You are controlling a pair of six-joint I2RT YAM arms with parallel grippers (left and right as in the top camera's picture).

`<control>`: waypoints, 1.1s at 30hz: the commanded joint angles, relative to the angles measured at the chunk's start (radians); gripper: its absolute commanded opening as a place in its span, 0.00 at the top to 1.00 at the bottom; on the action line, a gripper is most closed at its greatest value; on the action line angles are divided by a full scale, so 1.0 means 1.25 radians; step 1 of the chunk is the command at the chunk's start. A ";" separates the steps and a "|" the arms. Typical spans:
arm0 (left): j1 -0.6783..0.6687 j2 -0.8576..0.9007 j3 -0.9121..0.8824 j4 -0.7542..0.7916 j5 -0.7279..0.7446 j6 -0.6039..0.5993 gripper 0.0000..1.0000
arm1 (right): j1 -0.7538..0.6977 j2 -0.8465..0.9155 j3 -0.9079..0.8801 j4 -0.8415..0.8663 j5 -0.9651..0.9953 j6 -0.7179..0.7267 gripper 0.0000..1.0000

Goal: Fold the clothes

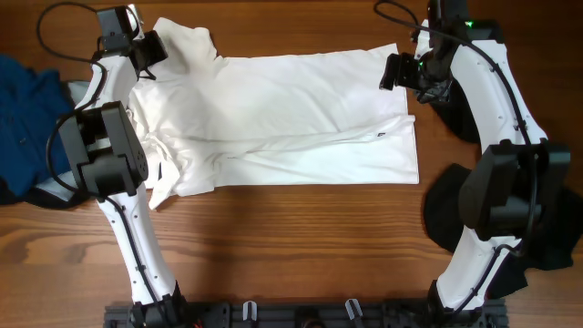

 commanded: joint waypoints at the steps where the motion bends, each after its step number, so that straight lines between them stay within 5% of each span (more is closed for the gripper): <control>1: -0.004 0.035 0.002 -0.046 0.046 -0.003 0.96 | 0.000 0.008 0.002 0.020 0.001 0.010 0.11; 5: -0.006 0.028 0.002 -0.143 0.068 -0.030 0.96 | -0.001 0.045 0.002 0.088 0.013 -0.013 0.11; 13: -0.009 0.009 0.002 -0.316 0.180 -0.049 0.96 | -0.002 0.162 0.002 0.542 0.077 -0.030 0.11; 17: -0.010 0.009 0.002 -0.361 0.180 -0.048 0.96 | -0.002 0.244 0.002 0.623 0.117 0.060 0.13; 24: -0.021 0.009 0.002 -0.365 0.179 -0.048 0.96 | 0.015 0.350 0.002 0.728 0.139 0.054 0.17; 25: -0.022 0.009 0.002 -0.365 0.177 -0.048 0.96 | 0.017 0.358 0.002 0.732 0.147 0.057 0.20; 31: -0.023 0.009 0.002 -0.365 0.170 -0.048 0.96 | 0.017 0.361 0.002 0.669 0.205 0.076 0.81; 33: -0.023 0.009 0.002 -0.368 0.170 -0.048 0.96 | 0.017 0.361 0.002 0.649 0.215 0.091 0.93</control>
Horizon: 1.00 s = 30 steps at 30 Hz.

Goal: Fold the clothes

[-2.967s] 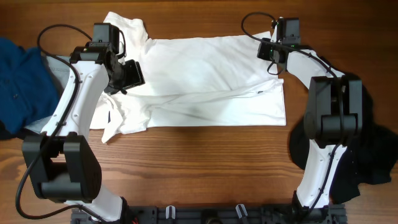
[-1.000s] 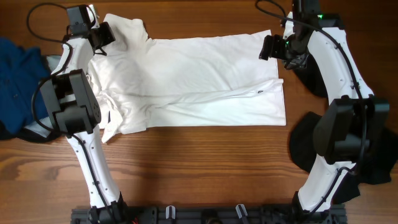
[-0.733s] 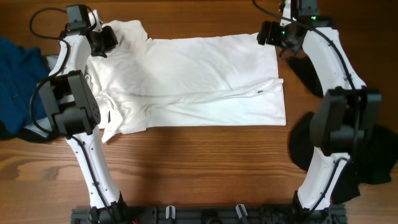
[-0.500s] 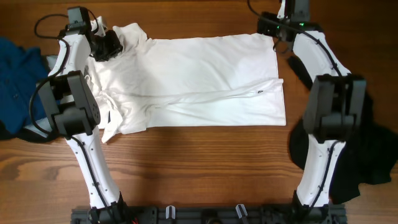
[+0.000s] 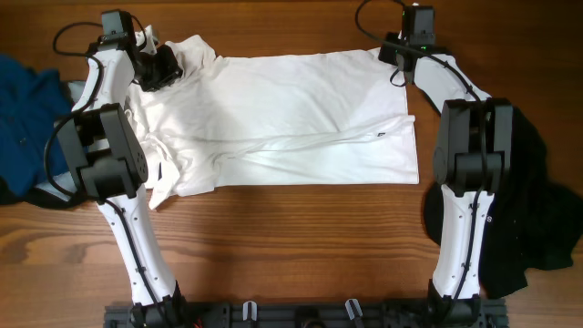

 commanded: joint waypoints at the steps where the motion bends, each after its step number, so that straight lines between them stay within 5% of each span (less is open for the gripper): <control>1: -0.016 0.035 -0.029 -0.024 -0.035 -0.004 0.96 | 0.005 0.049 -0.010 -0.049 0.032 0.029 0.96; 7: -0.006 0.018 -0.028 -0.043 -0.035 -0.004 0.96 | 0.005 0.036 -0.009 -0.093 0.028 0.028 0.96; 8: -0.005 0.015 -0.028 -0.042 -0.035 -0.004 0.96 | 0.005 0.029 -0.009 -0.087 0.023 0.028 0.86; 9: -0.005 0.014 -0.028 -0.042 -0.035 -0.004 0.96 | 0.005 0.023 -0.009 -0.075 0.016 0.027 0.58; 11: -0.005 0.014 -0.028 -0.045 -0.035 -0.004 0.96 | 0.005 0.003 -0.002 -0.049 0.003 0.033 0.42; 30: -0.005 0.014 -0.028 -0.057 -0.035 -0.004 0.96 | 0.059 0.036 -0.009 -0.013 0.120 0.046 0.46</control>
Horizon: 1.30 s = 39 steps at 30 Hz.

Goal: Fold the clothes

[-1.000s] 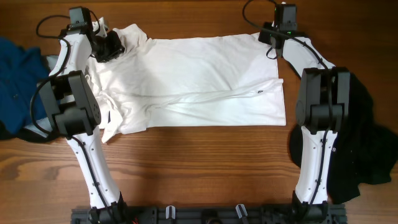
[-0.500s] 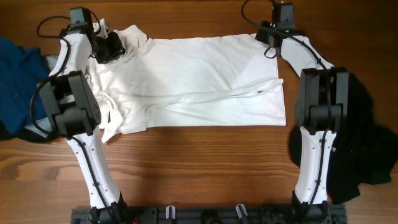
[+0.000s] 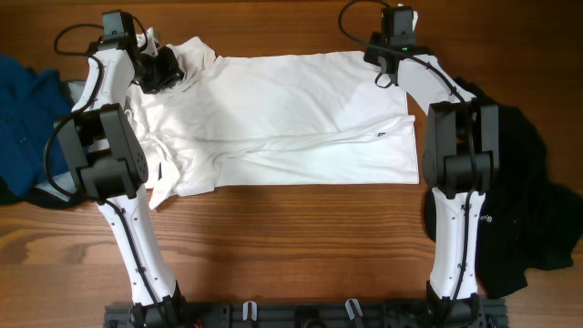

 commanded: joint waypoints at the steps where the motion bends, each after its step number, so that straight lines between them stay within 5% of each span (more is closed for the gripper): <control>1: -0.004 0.020 -0.028 -0.025 -0.035 -0.004 0.96 | 0.000 0.040 -0.012 -0.009 0.051 -0.002 0.47; 4: -0.004 0.020 -0.028 -0.028 -0.035 -0.004 0.96 | 0.000 0.041 -0.012 -0.032 0.123 0.026 0.64; 7: -0.004 0.020 -0.028 -0.030 -0.035 -0.004 0.96 | -0.004 0.041 -0.012 -0.044 0.139 0.047 0.96; 16: 0.003 0.002 -0.028 -0.058 -0.035 0.005 0.96 | -0.007 -0.003 -0.011 -0.132 0.139 0.044 0.96; 22: 0.020 -0.145 -0.028 -0.139 -0.035 0.005 0.96 | -0.023 -0.158 -0.011 -0.250 0.127 0.014 0.96; 34: 0.085 -0.346 -0.028 -0.396 -0.038 0.005 0.96 | -0.031 -0.315 -0.011 -0.576 0.070 -0.002 0.96; 39: 0.087 -0.346 -0.028 -0.491 -0.191 0.005 0.96 | -0.045 -0.331 -0.011 -0.700 0.070 -0.003 0.96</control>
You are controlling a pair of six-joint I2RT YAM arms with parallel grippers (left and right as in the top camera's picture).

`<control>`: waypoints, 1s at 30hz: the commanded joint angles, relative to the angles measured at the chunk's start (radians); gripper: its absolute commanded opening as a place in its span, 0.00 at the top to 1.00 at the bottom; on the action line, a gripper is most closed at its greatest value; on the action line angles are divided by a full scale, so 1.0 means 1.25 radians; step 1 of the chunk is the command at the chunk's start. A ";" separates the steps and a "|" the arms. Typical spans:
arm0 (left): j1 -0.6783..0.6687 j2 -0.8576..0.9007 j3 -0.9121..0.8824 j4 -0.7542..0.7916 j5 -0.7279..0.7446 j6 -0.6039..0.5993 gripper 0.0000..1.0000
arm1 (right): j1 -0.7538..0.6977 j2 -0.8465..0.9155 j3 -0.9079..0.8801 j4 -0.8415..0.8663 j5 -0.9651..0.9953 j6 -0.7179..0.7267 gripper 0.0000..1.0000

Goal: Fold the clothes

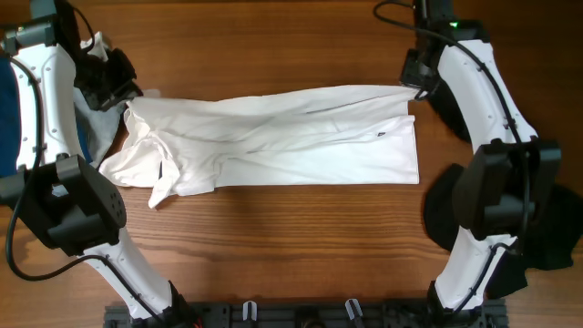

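Observation:
A white shirt (pixel 291 137) lies stretched left to right across the wooden table (pixel 291 246). Its far edge is lifted and drawn forward over the body, which makes a narrower band with wrinkles along the top. At the shirt's far left corner, by the collar and shoulder, my left gripper (pixel 124 97) is shut on the cloth. My right gripper (pixel 413 84) is shut on the far right hem corner. A sleeve (pixel 127 169) sticks out at the left front.
A blue garment (pixel 5 118) shows at the left edge, with grey cloth (pixel 94 128) beside it under the left arm. Black clothing (pixel 547 228) is heaped at the right around the right arm's base. Bare wood runs along the front.
Both grippers have come toward the front with the shirt's far corners in them. The far edge, flat at the back before, now lies folded over the shirt's middle. The left arm has swung out to the left.
First both grippers hovered near the flat shirt's far corners, the right one beside the hem. Then each sat on its far corner, the right shifting slightly left. Now both hold those corners nearer the front and the shirt is narrower.

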 commanded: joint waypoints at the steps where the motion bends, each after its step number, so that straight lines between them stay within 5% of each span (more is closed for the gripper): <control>1: 0.003 -0.012 -0.003 -0.038 -0.100 0.004 0.96 | -0.007 -0.029 0.001 -0.052 -0.004 -0.005 0.96; 9: 0.006 -0.012 -0.073 -0.089 -0.224 -0.043 0.96 | -0.026 -0.028 -0.002 -0.144 0.023 -0.002 0.96; 23: 0.014 -0.012 -0.081 -0.194 -0.251 -0.044 0.96 | -0.052 -0.024 -0.111 -0.168 -0.070 -0.069 0.96; 30: 0.014 -0.012 -0.082 -0.252 -0.311 -0.071 0.96 | -0.052 -0.024 -0.112 -0.170 -0.070 -0.089 0.85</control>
